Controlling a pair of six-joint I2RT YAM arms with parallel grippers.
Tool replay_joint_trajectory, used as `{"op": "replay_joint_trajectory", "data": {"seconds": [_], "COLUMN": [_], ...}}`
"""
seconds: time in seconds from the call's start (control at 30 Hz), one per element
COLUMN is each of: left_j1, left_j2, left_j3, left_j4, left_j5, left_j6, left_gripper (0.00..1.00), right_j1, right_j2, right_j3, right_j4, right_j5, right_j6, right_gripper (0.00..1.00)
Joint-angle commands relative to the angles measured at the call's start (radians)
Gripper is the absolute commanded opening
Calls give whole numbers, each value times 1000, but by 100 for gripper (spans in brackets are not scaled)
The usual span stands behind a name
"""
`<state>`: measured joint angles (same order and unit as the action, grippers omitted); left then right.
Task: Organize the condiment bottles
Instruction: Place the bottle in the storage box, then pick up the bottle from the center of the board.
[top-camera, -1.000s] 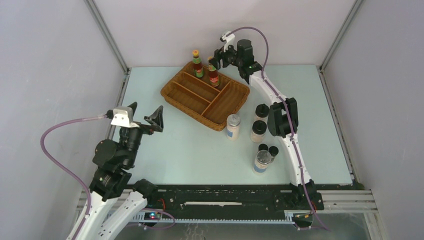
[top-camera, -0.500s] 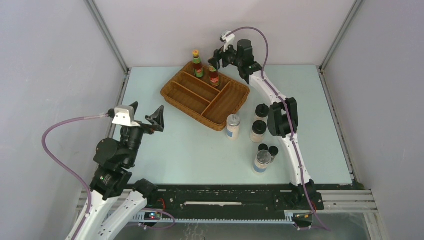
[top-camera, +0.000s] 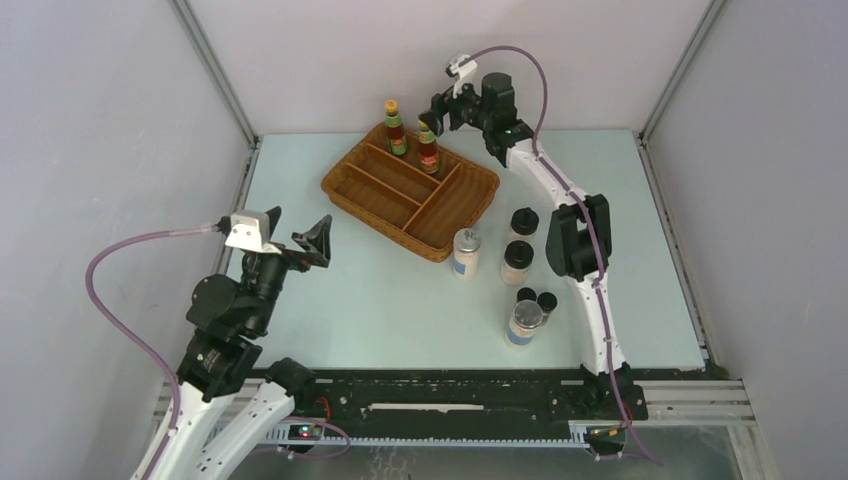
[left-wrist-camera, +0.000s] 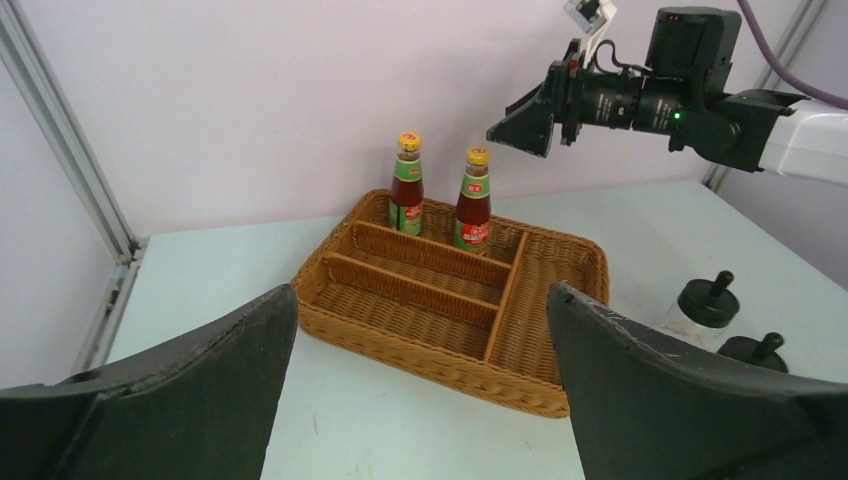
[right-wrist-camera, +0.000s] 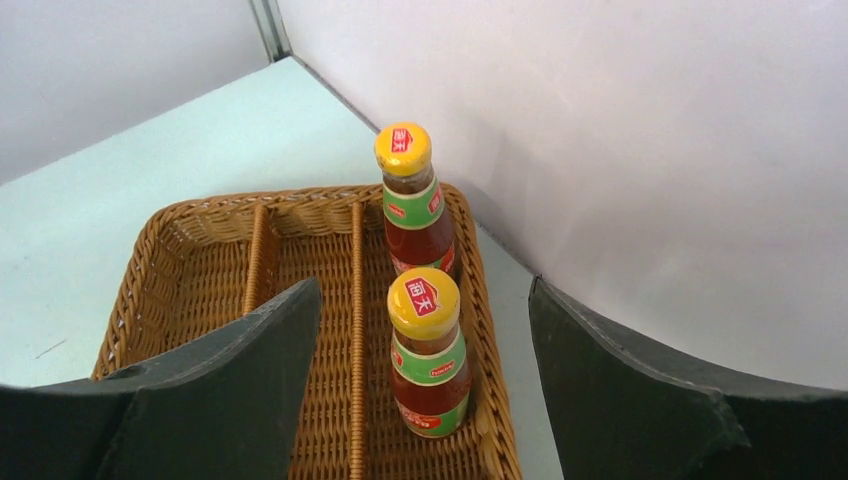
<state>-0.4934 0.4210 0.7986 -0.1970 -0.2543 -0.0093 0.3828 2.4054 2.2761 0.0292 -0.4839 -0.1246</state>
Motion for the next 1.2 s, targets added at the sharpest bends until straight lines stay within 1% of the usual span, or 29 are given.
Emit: {"op": "replay_joint_trajectory", "data": {"seconds": [0.0, 0.2, 0.33, 0.43, 0.6, 0.7, 0.83, 0.93, 1.0, 1.17], "left_j1": [-2, -2, -3, -3, -4, -9, -22, -35, -51, -112], "left_j2": [1, 14, 64, 108, 200, 245, 289, 319, 353, 447], "left_j3": [85, 113, 129, 118, 80, 31, -38, -51, -28, 49], "left_j4": [-25, -45, -68, -58, 26, 105, 241, 286, 271, 166], "left_j5": [28, 61, 110, 145, 195, 224, 246, 247, 247, 247], "left_j6": [-47, -95, -130, -153, -181, -190, -195, -204, -194, -113], "left_gripper": [99, 100, 100, 100, 100, 100, 100, 100, 100, 100], "right_j1": [4, 4, 4, 6, 11, 13, 12, 10, 11, 13], "right_j2": [-144, -286, -397, -491, -634, -749, -894, -986, -1038, -1134], "right_j3": [-48, -174, -257, -345, -454, -552, -714, -804, -860, -936], "right_j4": [88, 142, 152, 153, 85, 52, 52, 33, 9, -80], "right_j5": [16, 42, 73, 131, 236, 295, 350, 386, 409, 483], "right_j6": [3, 8, 5, 7, 35, 53, 82, 106, 119, 158], "right_gripper": [85, 87, 89, 90, 95, 99, 100, 100, 100, 100]}}
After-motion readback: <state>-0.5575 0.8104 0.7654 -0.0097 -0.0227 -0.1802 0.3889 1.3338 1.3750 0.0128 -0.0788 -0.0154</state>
